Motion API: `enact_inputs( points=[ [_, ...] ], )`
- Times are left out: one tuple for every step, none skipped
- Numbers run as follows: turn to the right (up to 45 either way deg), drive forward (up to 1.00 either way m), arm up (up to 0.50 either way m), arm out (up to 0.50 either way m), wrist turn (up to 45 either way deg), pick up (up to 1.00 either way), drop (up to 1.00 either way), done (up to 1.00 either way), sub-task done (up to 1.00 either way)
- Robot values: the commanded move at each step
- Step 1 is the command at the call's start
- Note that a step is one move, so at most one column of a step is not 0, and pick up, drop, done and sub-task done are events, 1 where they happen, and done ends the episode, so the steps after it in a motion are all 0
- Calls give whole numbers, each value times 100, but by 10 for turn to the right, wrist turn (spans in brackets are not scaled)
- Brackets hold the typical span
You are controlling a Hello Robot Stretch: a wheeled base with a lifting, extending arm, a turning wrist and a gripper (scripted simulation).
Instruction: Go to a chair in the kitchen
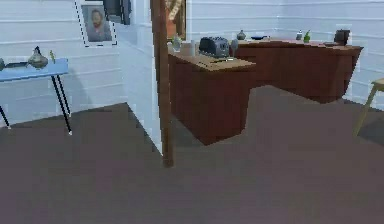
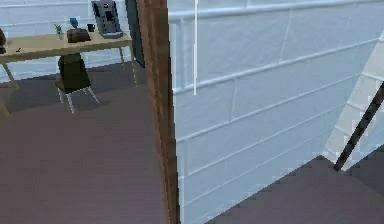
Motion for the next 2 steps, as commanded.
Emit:
enact_inputs(
  points=[
    [150, 0, 0, 0, 0, 0, 0, 0, 0],
    [0, 50, 0, 0, 0, 0, 0, 0, 0]
  ],
)
